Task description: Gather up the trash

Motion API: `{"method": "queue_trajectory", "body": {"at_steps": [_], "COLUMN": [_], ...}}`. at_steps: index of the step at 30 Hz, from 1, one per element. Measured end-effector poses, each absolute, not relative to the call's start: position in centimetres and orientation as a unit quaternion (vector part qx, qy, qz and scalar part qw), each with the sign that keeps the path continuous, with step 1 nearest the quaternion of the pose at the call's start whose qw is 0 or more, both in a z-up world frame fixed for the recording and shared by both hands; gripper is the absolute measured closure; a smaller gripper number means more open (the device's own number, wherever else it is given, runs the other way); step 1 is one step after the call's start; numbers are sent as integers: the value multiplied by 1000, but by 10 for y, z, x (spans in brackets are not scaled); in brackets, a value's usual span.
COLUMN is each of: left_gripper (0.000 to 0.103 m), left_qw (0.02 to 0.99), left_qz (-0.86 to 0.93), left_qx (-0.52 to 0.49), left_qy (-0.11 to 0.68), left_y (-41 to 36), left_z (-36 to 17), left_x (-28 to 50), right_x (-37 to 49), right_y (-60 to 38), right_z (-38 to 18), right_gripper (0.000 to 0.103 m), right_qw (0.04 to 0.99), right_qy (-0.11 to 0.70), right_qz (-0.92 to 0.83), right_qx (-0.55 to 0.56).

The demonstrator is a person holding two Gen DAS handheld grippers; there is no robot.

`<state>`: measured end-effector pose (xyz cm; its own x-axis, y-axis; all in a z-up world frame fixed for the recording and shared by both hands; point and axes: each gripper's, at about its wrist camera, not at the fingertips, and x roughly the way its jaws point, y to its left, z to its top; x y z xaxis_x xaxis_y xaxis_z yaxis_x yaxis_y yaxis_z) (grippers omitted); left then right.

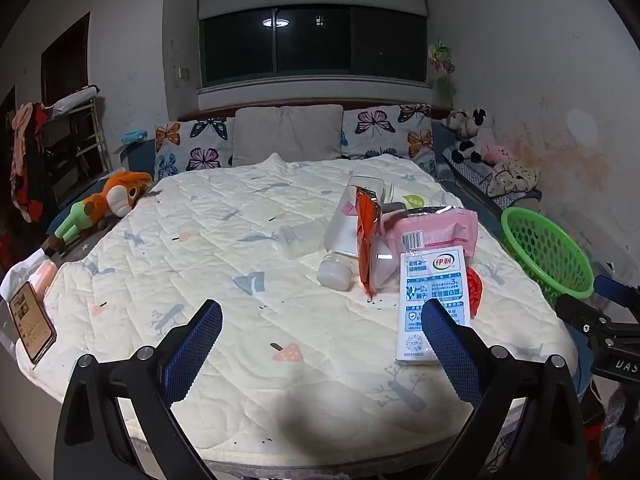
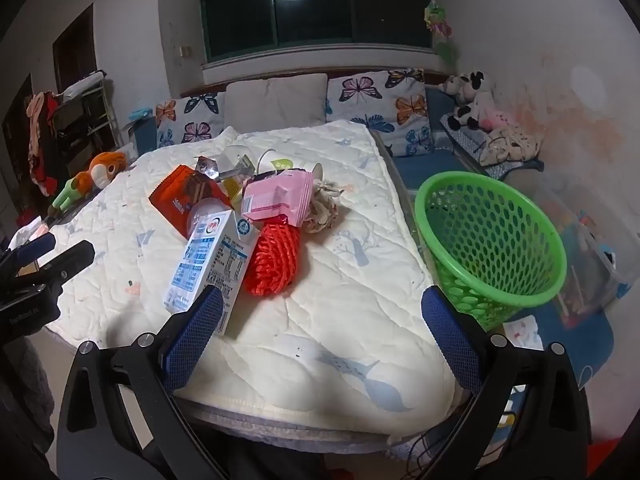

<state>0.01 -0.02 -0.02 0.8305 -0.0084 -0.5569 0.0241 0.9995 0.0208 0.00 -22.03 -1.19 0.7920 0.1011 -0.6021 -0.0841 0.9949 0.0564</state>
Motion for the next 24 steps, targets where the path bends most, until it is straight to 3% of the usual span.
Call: {"method": "queue_trajectory", "body": {"at_steps": [24], "left_gripper": [6], "left_qw": [959], "left_qz": [-8], "left_qx": [11], "left_qy": [283], "left_y": [-2], "left_z": [6], "left_x": [-4], "right_x": [1], "right_y": [-218], "right_z": [-6], "right_gripper": [4], "right_qw": [951], "right_qy": [307], "right_qz": [45], "right_qx": [5]}}
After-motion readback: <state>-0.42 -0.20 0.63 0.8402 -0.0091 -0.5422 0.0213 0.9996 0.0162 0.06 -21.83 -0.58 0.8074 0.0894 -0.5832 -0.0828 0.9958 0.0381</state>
